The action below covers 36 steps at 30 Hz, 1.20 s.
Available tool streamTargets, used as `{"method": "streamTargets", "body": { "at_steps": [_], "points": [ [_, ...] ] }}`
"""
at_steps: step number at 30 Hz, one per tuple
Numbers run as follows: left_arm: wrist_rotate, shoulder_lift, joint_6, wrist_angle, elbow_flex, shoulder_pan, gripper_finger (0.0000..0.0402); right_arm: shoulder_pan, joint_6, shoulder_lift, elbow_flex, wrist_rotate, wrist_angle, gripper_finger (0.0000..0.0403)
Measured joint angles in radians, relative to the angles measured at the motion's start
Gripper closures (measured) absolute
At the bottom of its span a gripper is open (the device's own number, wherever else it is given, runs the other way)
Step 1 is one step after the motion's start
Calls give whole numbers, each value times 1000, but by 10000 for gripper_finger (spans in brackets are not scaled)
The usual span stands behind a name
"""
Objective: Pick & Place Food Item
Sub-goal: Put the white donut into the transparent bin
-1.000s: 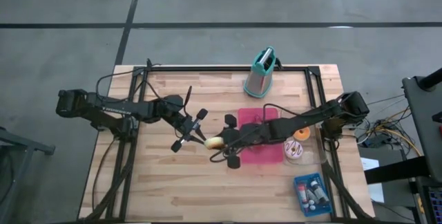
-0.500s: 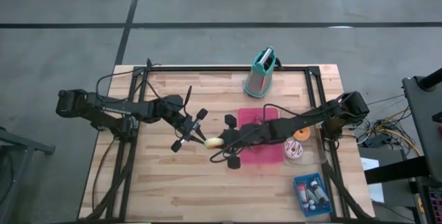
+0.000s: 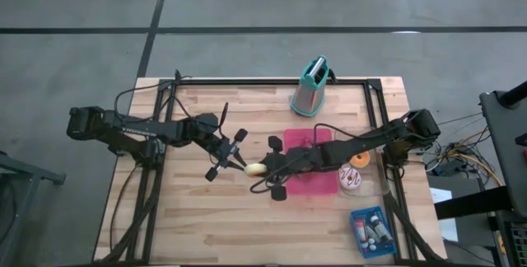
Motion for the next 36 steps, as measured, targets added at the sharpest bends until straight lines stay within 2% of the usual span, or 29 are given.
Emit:
{"method": "streamTargets", "body": {
  "at_steps": [9, 25, 36],
  "points": [
    [-4, 0, -58, 0, -2, -2, 368, 0, 0, 0, 0, 0, -4, 322],
    [-22, 0, -62, -4, -4, -3, 234, -1, 0, -1, 0, 4, -28, 312],
    [-18, 0, -65, -6, -4, -4, 184, -1, -3, -1, 0, 5, -35, 321]
  ]
}}
